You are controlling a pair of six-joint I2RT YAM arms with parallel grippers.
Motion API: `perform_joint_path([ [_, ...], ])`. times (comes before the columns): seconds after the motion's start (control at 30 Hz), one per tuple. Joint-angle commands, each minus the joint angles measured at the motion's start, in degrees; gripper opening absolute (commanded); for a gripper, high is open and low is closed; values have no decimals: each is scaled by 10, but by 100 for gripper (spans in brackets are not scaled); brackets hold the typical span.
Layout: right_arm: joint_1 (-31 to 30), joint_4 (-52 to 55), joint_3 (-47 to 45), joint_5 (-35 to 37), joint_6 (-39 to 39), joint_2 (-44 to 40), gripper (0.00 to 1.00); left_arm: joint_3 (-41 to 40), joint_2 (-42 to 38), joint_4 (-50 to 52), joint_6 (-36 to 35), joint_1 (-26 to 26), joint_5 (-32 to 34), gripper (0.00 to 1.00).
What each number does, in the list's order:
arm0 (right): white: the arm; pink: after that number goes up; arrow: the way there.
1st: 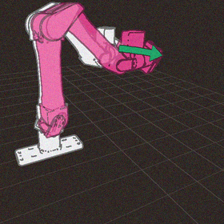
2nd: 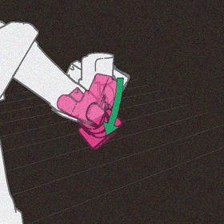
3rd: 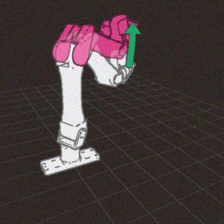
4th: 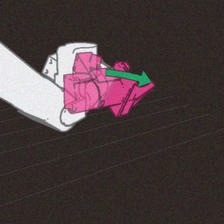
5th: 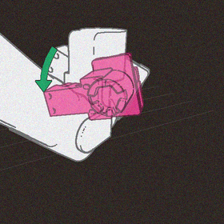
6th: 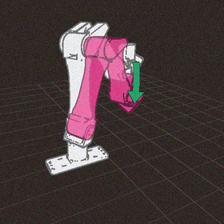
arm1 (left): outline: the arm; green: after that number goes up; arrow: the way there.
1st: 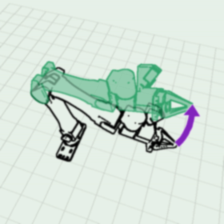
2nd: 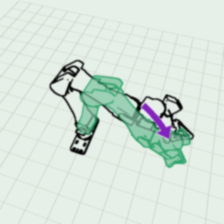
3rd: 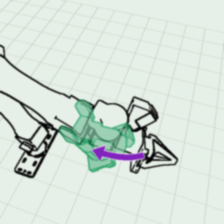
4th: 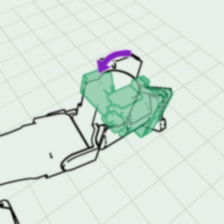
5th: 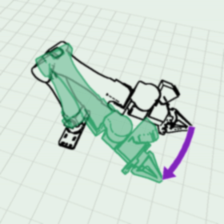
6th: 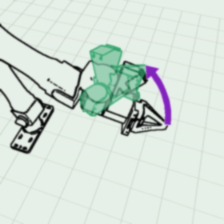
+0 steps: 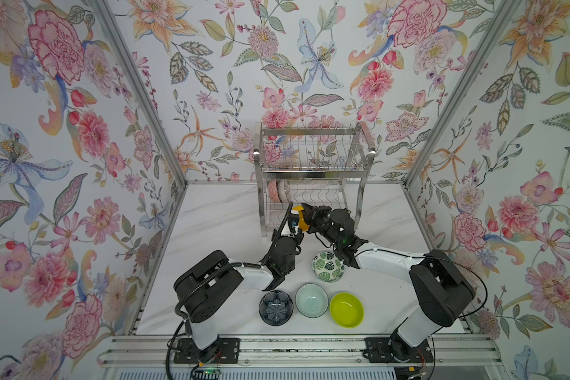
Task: Load bowls into a dish rack
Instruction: Place the bowl in the dish rack.
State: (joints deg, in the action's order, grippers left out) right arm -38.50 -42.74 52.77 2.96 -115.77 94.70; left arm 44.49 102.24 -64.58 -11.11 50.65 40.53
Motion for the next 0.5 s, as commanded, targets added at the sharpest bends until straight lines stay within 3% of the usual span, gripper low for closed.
perform_joint_path([
  [0.0,23,-89,-15,46,56,14,0,-20,-23,-7,25,9,4,19],
  [0.1,24,-161,-37,56,76,20,0,-31,-36,-4,37,9,2,41],
  [0.3,41,-164,-41,21,121,16,0,-50,-85,62,80,9,-14,82],
  [0.4,48,-158,-54,18,145,5,0,-50,-114,129,111,10,-37,96],
  [0.47,54,-149,-62,15,164,-3,0,-48,-143,182,136,9,-53,99],
])
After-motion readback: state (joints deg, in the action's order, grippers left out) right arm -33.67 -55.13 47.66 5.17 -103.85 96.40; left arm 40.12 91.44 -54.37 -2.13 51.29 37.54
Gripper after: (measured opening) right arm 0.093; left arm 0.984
